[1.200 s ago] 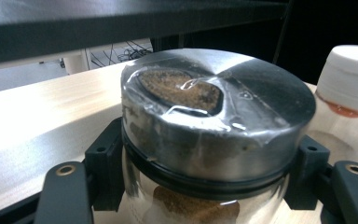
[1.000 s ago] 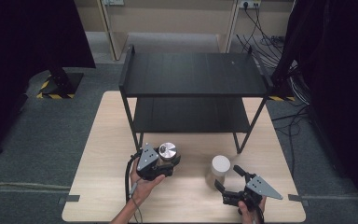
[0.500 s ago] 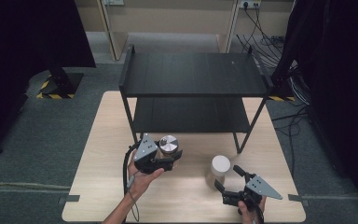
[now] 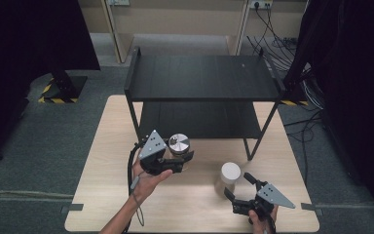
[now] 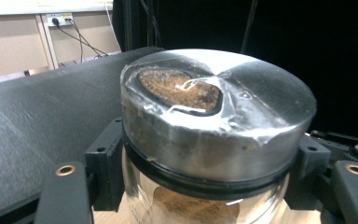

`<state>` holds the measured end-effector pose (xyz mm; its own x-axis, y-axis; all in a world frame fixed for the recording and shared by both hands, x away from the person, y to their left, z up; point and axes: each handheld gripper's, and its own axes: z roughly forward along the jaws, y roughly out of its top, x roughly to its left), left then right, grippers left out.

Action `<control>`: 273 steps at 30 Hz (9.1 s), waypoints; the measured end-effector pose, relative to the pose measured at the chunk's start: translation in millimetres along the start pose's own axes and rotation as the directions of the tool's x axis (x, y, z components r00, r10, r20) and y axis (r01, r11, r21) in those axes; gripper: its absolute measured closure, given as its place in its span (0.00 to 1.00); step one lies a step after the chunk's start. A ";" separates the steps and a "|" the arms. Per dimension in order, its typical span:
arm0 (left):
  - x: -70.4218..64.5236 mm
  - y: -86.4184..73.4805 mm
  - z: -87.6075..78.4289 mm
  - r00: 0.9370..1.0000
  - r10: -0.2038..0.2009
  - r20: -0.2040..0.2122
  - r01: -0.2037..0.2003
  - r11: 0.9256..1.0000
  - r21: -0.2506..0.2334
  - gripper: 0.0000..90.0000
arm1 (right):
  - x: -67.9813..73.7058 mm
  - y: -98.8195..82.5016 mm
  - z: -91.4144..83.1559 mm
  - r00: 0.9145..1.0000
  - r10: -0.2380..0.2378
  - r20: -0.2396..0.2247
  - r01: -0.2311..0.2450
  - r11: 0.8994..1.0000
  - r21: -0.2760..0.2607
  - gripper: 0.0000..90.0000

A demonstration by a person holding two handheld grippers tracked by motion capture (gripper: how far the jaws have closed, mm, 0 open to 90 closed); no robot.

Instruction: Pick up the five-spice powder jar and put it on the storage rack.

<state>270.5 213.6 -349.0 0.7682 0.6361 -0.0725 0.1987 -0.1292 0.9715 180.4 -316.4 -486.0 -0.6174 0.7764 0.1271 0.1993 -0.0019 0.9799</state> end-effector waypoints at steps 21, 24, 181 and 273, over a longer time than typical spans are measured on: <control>0.5 62.8 -1.4 0.998 0.037 0.054 -0.038 0.999 0.006 0.34 | -0.1 0.1 0.2 1.000 -0.001 -0.002 0.001 1.000 0.002 0.05; 1.6 73.3 -1.3 0.998 0.033 0.061 -0.034 0.999 0.011 0.34 | -0.2 0.0 0.2 1.000 0.000 -0.001 0.000 1.000 0.001 0.05; -2.9 170.0 14.2 0.958 -0.119 -0.259 0.097 0.991 -0.096 0.00 | -2.7 1.4 3.0 1.000 -0.001 -0.019 0.001 1.000 0.016 0.05; 3.4 -102.4 7.5 0.991 -0.065 -0.114 0.048 0.987 -0.150 0.00 | -2.9 1.7 4.6 1.000 0.001 -0.016 -0.001 1.000 0.021 0.05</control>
<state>257.3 223.3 -450.5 0.6794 0.7255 -0.1099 0.1417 0.0172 0.9898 186.1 -315.7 -485.4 -0.6294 0.7659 0.1309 0.2161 0.0108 0.9763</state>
